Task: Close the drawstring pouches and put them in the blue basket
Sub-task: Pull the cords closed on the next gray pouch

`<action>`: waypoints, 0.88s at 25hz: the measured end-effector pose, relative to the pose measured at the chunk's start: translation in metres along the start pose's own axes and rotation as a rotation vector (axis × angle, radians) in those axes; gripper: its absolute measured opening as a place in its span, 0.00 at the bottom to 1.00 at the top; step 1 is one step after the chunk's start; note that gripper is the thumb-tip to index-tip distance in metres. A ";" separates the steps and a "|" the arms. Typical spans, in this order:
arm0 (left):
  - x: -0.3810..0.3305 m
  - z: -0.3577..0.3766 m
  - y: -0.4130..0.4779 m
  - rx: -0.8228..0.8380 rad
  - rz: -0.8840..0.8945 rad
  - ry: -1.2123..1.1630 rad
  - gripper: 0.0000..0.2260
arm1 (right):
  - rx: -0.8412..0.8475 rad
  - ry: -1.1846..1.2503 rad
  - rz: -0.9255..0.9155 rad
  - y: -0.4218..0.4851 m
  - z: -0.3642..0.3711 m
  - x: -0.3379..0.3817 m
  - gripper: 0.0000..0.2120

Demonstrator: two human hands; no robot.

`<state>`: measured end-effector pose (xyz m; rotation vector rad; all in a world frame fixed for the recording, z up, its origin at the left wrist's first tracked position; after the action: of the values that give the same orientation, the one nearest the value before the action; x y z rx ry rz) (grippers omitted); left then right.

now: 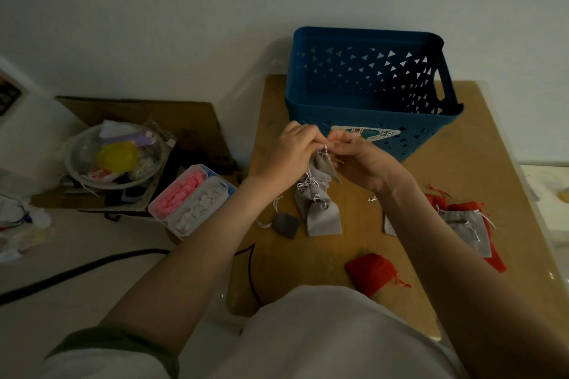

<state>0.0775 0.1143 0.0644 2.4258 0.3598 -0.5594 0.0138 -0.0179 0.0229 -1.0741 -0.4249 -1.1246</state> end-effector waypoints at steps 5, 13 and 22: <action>-0.002 -0.003 0.004 0.003 -0.073 -0.106 0.02 | 0.111 0.167 0.034 0.008 -0.003 -0.010 0.20; 0.002 -0.004 0.001 -0.006 -0.078 -0.097 0.02 | 0.232 0.215 0.054 0.015 -0.005 -0.017 0.21; 0.003 -0.002 -0.001 -0.054 -0.121 -0.168 0.03 | 0.238 0.279 0.060 0.022 -0.007 -0.023 0.21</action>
<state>0.0803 0.1168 0.0637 2.2967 0.4461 -0.7900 0.0217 -0.0114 -0.0076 -0.7056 -0.2945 -1.1198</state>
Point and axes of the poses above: each hand's wrist, its own y-axis towards the middle knuckle, its own z-axis out of the palm, x = y × z, the point moved 3 cm from there along y, towards the middle knuckle, and after that the axes turned 11 degrees about z, right-handed, at the moved point
